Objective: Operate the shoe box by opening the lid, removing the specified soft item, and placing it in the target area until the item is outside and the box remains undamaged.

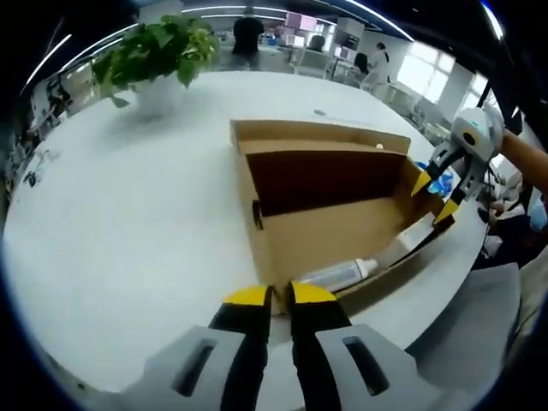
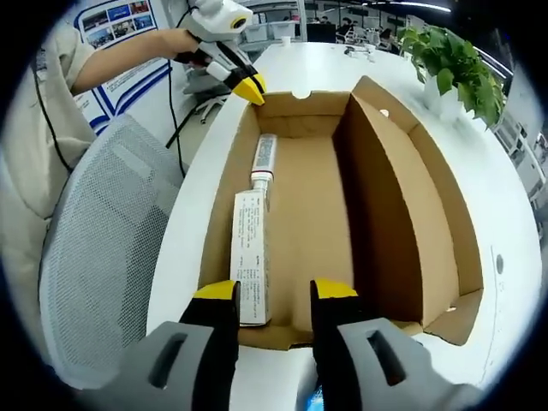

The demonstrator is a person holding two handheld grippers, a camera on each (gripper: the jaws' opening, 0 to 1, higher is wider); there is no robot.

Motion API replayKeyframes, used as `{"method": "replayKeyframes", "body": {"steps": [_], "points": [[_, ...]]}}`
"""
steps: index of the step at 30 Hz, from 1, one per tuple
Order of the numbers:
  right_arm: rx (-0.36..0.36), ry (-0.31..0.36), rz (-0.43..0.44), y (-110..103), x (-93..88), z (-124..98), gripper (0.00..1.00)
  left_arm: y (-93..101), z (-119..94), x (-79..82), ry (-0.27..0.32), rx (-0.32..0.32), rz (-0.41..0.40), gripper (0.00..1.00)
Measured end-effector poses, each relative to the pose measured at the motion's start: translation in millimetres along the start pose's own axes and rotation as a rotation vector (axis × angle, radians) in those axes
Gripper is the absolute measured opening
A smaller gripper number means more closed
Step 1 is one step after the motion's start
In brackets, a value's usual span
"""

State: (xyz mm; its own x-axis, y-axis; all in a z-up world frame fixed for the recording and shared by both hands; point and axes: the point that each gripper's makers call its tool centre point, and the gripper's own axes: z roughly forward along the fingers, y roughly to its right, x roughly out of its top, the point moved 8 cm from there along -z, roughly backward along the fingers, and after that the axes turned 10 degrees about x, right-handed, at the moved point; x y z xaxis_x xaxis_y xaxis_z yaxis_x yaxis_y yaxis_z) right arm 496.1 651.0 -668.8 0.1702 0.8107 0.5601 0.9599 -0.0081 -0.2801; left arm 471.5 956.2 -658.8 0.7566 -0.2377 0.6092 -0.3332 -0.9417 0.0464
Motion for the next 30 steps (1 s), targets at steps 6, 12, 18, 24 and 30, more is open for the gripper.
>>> {"method": "replayKeyframes", "body": {"steps": [6,12,18,24,30], "points": [[0.029,0.003,0.003,-4,2.4,7,0.30,-0.3,0,0.1,-0.004,-0.002,0.003,0.05],[0.032,0.000,0.005,-5,5.5,18,0.27,-0.6,0,0.1,-0.006,-0.004,0.006,0.05],[0.039,-0.010,-0.010,-8,7.4,25,0.21,-0.9,0,0.1,-0.007,-0.005,0.007,0.05],[0.025,-0.016,-0.020,-10,8.0,26,0.16,-0.8,0,0.1,-0.007,-0.008,0.001,0.05],[-0.008,-0.018,0.003,-12,8.5,26,0.15,-0.5,0,0.2,-0.007,-0.008,0.001,0.05]]}}
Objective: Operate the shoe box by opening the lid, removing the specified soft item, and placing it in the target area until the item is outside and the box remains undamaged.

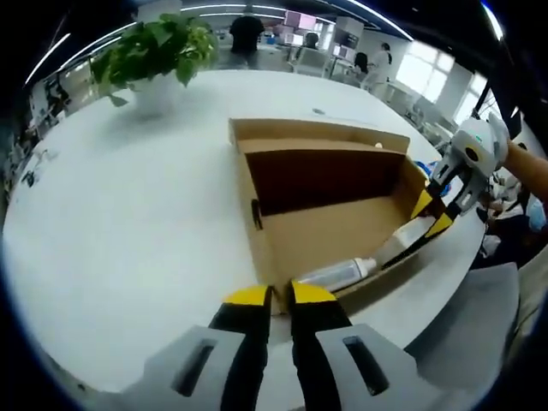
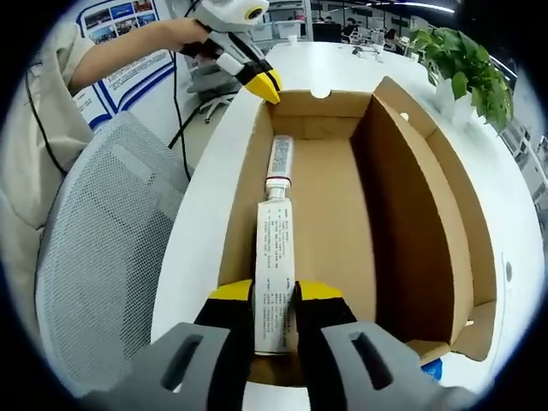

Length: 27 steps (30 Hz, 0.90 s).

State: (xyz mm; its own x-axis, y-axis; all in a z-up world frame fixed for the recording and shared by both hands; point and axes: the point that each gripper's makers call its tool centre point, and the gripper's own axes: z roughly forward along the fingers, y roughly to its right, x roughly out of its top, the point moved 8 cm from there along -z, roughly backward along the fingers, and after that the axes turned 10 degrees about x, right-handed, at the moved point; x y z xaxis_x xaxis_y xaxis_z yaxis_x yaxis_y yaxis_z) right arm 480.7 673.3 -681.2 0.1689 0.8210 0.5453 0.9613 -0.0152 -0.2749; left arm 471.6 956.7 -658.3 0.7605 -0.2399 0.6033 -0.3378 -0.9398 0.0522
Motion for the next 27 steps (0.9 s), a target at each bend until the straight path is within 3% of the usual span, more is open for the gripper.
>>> {"method": "replayKeyframes", "body": {"steps": [11,27], "points": [[-0.047,0.048,0.023,0,9.2,-14,0.15,1.0,-1,0.6,-0.001,0.001,0.002,0.05],[-0.129,0.198,0.059,-2,30.6,-76,0.15,2.7,0,2.0,-0.001,0.011,0.020,0.05]]}}
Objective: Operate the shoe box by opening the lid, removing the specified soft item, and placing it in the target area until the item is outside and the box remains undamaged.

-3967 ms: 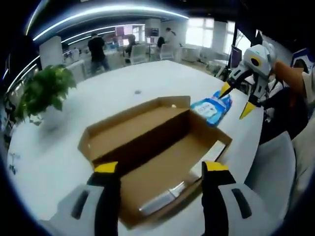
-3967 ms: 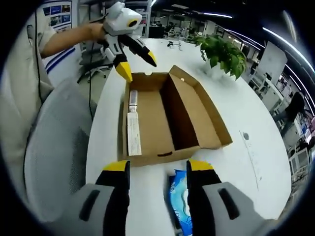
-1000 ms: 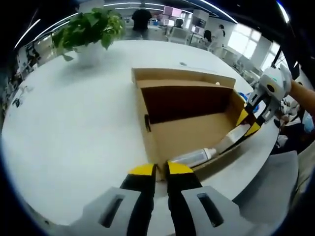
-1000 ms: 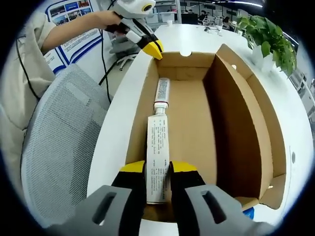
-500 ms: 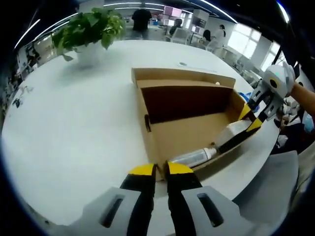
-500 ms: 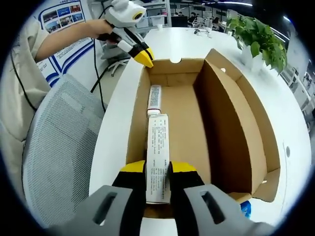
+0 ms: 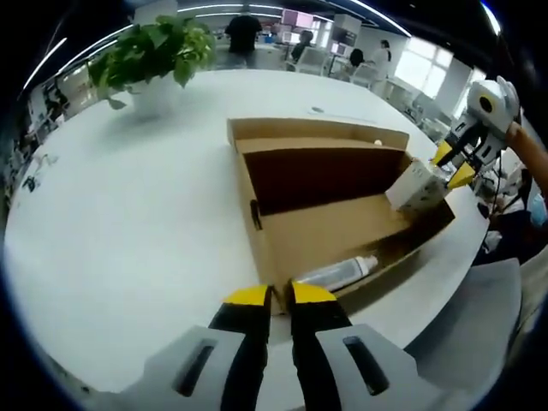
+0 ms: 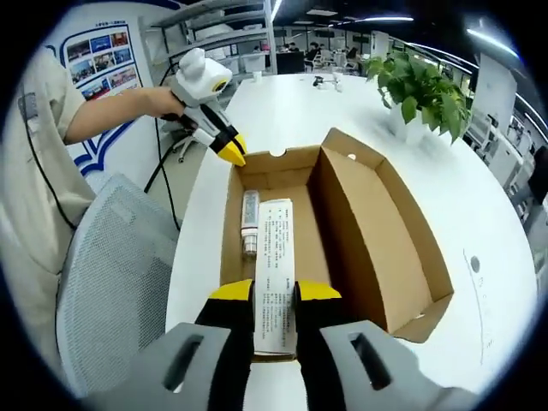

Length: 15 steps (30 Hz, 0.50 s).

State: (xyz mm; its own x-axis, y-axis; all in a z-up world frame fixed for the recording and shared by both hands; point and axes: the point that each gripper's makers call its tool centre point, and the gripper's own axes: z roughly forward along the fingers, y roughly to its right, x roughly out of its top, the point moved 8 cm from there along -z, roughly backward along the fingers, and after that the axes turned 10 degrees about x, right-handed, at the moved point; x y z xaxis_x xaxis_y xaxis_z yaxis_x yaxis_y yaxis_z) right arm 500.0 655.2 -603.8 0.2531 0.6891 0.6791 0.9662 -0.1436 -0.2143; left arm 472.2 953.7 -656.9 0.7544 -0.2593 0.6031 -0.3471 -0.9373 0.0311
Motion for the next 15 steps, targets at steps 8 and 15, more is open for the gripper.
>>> {"method": "replayKeyframes", "body": {"steps": [8,15], "points": [[-0.005,-0.016,-0.023,-1,3.8,-27,0.15,-0.2,0,-0.3,0.003,0.005,0.001,0.05],[-0.023,-0.033,-0.045,3,2.0,-49,0.15,-1.0,0,-0.8,0.004,0.002,-0.001,0.05]]}}
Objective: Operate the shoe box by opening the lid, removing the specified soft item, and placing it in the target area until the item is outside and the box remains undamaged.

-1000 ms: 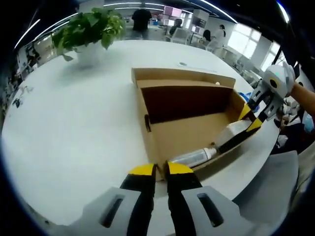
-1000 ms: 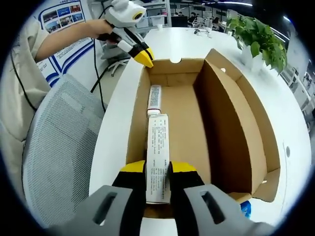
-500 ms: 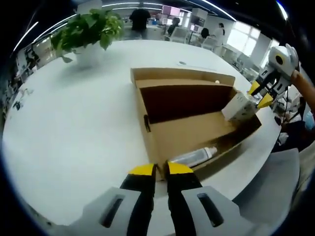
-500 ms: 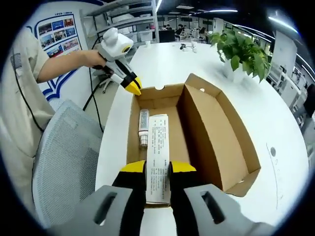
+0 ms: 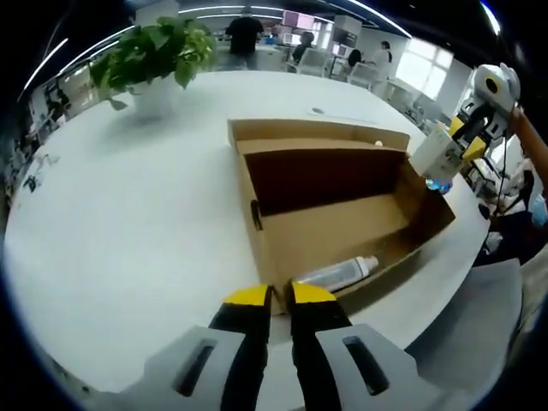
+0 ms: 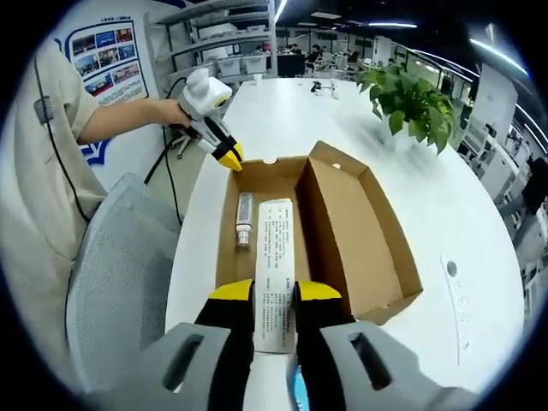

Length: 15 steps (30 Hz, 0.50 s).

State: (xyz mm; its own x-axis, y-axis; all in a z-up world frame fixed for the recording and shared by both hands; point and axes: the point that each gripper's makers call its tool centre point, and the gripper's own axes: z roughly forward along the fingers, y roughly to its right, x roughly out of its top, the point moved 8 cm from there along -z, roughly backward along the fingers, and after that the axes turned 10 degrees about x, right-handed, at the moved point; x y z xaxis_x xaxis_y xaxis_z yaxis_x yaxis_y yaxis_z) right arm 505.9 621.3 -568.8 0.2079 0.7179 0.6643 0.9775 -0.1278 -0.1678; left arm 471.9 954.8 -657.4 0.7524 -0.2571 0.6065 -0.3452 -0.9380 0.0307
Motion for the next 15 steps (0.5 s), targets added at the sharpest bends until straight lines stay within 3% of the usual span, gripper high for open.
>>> {"method": "replayKeyframes", "body": {"steps": [15], "points": [[-0.047,-0.026,-0.035,9,-19.1,-48,0.15,0.2,0,0.6,-0.005,0.000,0.010,0.05]]}}
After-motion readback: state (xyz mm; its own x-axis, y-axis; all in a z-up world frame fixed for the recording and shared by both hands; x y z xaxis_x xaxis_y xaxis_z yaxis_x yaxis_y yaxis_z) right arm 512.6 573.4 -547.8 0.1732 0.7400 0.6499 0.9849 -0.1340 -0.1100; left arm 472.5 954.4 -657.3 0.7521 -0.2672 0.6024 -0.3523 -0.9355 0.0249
